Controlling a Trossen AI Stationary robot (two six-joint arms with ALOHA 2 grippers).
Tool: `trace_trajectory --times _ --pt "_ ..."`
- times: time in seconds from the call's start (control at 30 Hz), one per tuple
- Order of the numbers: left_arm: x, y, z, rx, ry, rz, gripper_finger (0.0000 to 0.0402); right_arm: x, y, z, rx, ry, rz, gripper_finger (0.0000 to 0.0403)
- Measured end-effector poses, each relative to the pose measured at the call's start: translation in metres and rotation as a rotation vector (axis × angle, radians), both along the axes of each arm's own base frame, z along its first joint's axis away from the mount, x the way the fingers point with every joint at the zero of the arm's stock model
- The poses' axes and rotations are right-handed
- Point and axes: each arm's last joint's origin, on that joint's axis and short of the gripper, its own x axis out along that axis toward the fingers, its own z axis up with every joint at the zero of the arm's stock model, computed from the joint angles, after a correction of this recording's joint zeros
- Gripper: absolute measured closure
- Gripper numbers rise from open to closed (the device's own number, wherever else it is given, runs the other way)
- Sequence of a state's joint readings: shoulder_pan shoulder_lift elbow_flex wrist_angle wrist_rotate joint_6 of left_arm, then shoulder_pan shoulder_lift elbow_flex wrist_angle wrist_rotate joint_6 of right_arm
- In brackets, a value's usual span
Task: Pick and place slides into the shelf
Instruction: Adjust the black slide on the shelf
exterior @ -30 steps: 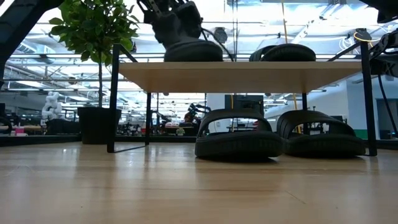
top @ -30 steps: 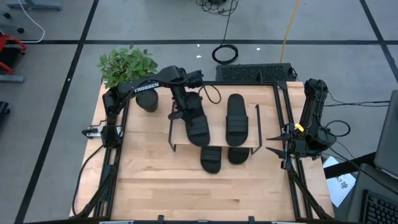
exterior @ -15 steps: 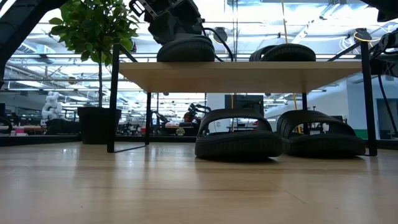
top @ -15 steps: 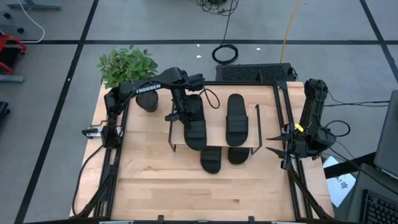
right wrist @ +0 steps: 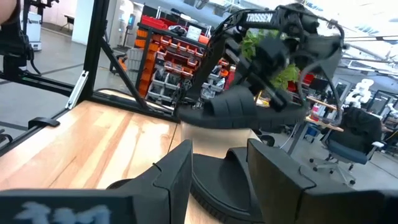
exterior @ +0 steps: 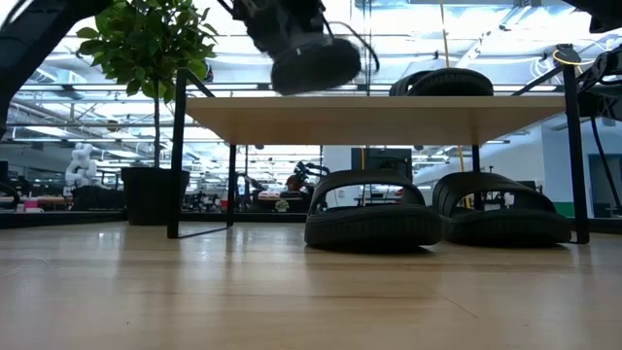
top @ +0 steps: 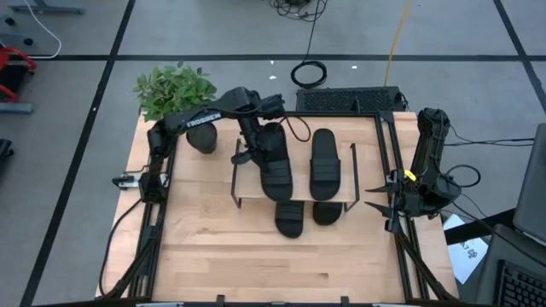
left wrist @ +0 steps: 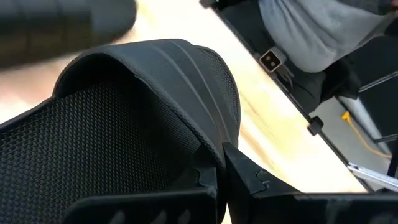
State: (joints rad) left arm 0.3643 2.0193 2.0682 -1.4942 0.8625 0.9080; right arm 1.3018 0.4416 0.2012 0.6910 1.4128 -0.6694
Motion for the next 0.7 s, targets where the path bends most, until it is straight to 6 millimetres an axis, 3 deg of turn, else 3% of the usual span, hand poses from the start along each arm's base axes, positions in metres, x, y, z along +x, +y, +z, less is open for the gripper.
trace_trajectory --times 0.13,0.3,0.53,0.7 --pt "0.013 0.004 -0.023 -0.019 0.089 0.008 0.0401 0.0 0.0 0.0 0.012 -0.001 0.001 0.0257" --pt "0.023 0.007 -0.037 -0.047 0.159 0.011 0.0401 0.0 0.0 0.0 0.017 -0.002 0.001 0.0257" --pt "0.025 0.008 -0.036 0.009 0.183 0.038 0.0397 0.0 0.0 0.0 0.018 -0.002 0.001 0.0257" --pt "0.029 0.01 -0.037 0.04 0.168 0.064 0.0362 0.0 0.0 0.0 0.022 -0.003 0.001 0.0257"
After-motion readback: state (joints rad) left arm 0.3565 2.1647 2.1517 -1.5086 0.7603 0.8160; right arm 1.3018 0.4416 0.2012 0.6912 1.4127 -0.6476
